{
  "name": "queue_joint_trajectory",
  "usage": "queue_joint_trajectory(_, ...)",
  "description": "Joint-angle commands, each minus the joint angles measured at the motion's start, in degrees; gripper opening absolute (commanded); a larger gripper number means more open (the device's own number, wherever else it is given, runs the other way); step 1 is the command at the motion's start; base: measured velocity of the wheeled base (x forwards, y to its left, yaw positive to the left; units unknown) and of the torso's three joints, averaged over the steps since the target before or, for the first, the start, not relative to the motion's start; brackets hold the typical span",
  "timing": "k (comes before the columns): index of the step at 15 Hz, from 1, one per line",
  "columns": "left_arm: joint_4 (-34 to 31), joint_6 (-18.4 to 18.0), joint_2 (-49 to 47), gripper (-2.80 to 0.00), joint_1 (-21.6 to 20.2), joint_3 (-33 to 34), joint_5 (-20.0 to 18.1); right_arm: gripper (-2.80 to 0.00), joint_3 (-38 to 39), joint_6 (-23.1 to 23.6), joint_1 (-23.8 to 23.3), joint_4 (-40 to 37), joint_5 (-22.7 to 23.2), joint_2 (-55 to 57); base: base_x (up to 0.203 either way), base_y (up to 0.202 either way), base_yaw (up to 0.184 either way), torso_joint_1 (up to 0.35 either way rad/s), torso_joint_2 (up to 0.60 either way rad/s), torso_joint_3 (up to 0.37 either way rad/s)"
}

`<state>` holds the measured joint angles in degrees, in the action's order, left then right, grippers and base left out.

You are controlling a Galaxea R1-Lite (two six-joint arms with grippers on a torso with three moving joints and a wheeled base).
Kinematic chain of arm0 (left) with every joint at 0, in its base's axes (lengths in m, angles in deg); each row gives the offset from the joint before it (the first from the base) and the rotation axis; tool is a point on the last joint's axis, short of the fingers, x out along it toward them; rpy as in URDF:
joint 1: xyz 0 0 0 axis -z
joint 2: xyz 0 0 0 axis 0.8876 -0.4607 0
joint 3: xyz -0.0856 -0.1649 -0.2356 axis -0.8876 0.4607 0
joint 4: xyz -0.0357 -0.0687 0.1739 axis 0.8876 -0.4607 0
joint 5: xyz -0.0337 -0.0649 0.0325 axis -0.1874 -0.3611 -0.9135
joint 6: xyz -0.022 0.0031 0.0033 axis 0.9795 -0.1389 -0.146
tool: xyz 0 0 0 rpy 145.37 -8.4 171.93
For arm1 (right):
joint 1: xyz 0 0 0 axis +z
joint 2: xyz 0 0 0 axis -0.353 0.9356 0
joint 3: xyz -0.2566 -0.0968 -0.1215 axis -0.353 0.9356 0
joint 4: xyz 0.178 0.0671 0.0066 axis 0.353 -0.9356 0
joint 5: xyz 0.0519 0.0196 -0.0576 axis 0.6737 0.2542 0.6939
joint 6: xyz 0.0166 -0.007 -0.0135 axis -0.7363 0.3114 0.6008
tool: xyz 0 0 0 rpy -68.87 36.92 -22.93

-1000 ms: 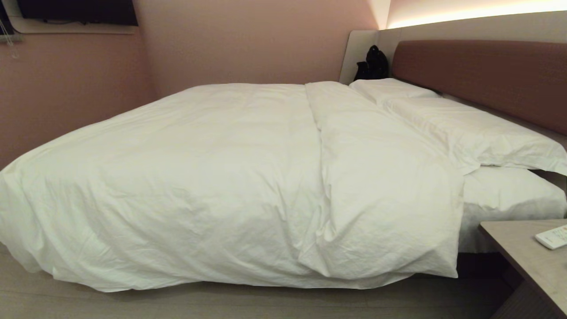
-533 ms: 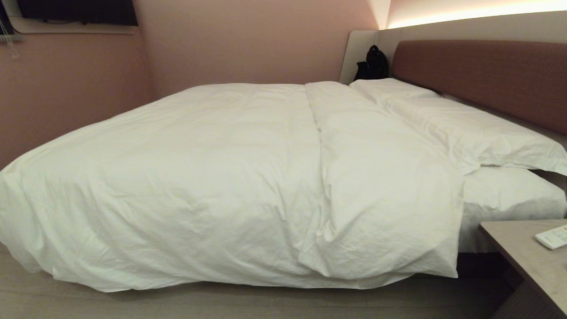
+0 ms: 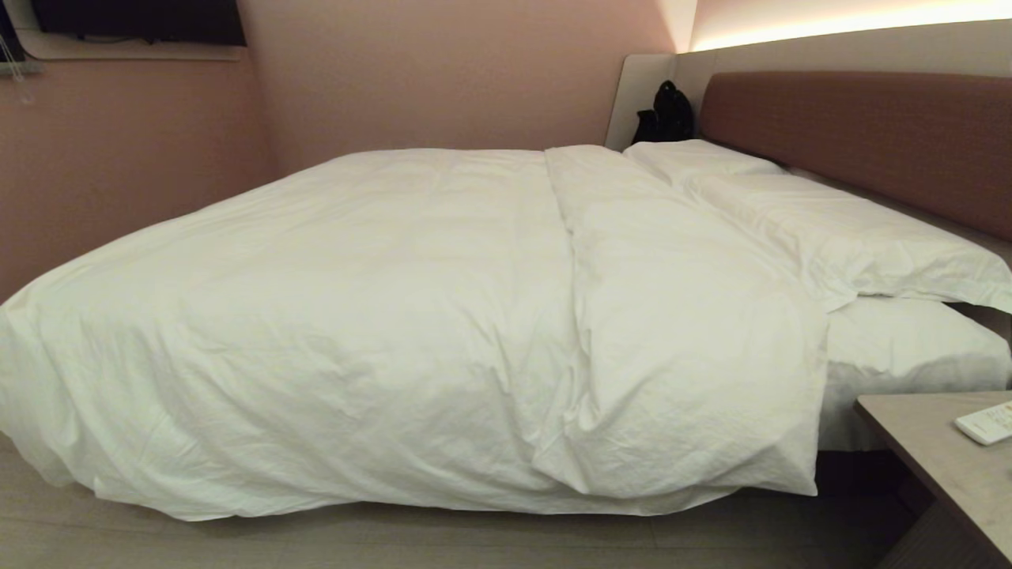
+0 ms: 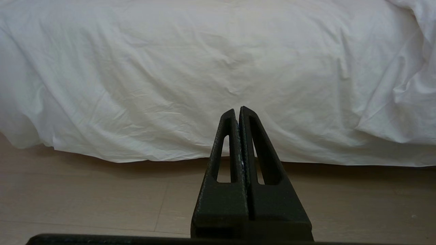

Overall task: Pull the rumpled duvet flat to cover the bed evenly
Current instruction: Flatten the corners of the folded blanket

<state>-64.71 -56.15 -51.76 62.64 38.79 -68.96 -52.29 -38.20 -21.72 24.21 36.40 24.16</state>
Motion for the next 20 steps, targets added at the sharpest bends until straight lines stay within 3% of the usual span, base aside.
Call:
queue_joint_trajectory(1,0.04,0.01,0.02,-2.80,0.01,0.01,0.00,-2.80,-4.37,0.01,-0.01,-5.31,2.02,1.07,0.000,0.000,0.000,0.000,0.00,0.000)
queue_joint_trajectory(3,0.04,0.01,0.02,-2.80,0.01,0.01,0.00,-2.80,-8.91,-0.02,-0.01,-7.55,4.28,4.52,0.000,0.000,0.000,0.000,0.00,0.000)
queue_joint_trajectory(8,0.04,0.01,0.02,-2.80,0.01,0.01,0.00,-2.80,-13.48,-0.19,0.23,-5.76,5.00,19.93,0.000,0.000,0.000,0.000,0.00,0.000)
queue_joint_trajectory(14,0.04,0.01,0.02,-2.80,0.01,0.01,0.00,-2.80,-18.14,-5.71,0.77,11.89,4.94,48.82,0.000,0.000,0.000,0.000,0.00,0.000)
queue_joint_trajectory(20,0.04,0.01,0.02,-2.80,0.01,0.01,0.00,-2.80,-35.46,-10.96,-3.25,19.37,4.94,76.39,0.000,0.000,0.000,0.000,0.00,0.000)
